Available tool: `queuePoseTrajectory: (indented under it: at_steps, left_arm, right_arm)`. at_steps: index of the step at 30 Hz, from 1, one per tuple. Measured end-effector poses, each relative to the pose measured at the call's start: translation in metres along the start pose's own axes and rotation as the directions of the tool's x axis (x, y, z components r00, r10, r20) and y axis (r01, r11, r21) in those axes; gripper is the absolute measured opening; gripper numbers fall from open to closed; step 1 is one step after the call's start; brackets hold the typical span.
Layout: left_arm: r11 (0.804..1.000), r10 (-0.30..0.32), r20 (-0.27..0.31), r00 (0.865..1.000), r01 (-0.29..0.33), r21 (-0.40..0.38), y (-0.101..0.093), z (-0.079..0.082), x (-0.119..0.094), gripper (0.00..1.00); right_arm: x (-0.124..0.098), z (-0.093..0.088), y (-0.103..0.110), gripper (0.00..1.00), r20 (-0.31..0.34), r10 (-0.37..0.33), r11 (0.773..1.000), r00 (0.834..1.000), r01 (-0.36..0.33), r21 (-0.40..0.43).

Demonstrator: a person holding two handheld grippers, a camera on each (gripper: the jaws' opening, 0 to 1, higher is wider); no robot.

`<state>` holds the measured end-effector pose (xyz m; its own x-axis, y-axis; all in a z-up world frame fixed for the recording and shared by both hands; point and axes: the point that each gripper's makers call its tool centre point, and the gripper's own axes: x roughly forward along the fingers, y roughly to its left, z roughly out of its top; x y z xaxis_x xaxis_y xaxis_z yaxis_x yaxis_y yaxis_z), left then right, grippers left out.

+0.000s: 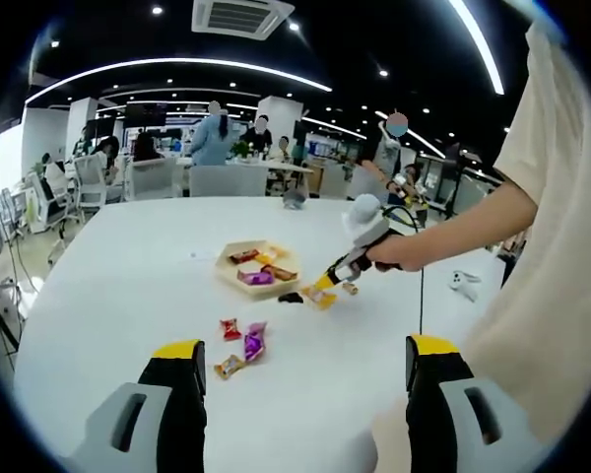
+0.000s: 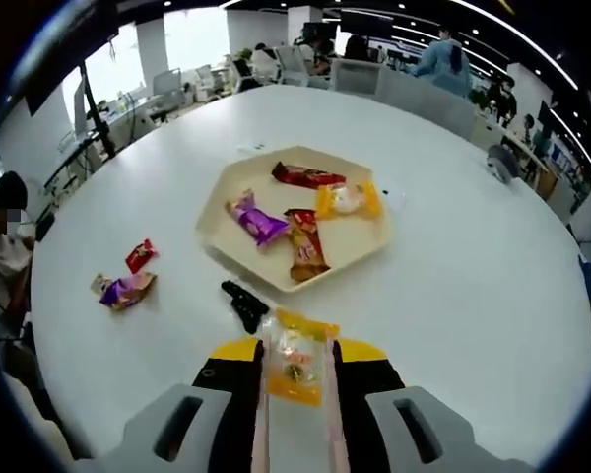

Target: Place the target food into the container with the food tongs after gripping and lifting it, then release it inside without dropping or visibly crushing the food.

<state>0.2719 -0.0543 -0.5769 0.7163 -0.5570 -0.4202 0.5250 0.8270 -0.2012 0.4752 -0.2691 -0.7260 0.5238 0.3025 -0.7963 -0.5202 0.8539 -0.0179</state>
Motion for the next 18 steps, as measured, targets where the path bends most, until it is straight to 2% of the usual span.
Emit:
queuePoseTrajectory:
  at_steps: [7, 15, 18]
  left_arm:
    - [1.000, -0.005, -0.004, 1.000, 0.005, 0.001, -0.001, -0.001, 0.001, 0.83]
    - [1.000, -0.007, -0.002, 1.000, 0.007, -0.001, -0.002, 0.000, 0.002, 0.83]
    - [1.000, -0.007, -0.004, 1.000, 0.007, -0.001, -0.002, 0.000, 0.002, 0.83]
  right_arm:
    - [0.002, 0.002, -0.006, 0.26, -0.003, -0.013, 0.999, 1.000, 0.014, 0.032]
    - [-0.001, 0.002, -0.004, 0.24, 0.009, 0.004, 0.999, 1.000, -0.004, 0.041]
    - [-0.009, 0.007, 0.006, 0.24, 0.090, 0.099, 0.995, 0.991, -0.100, 0.012]
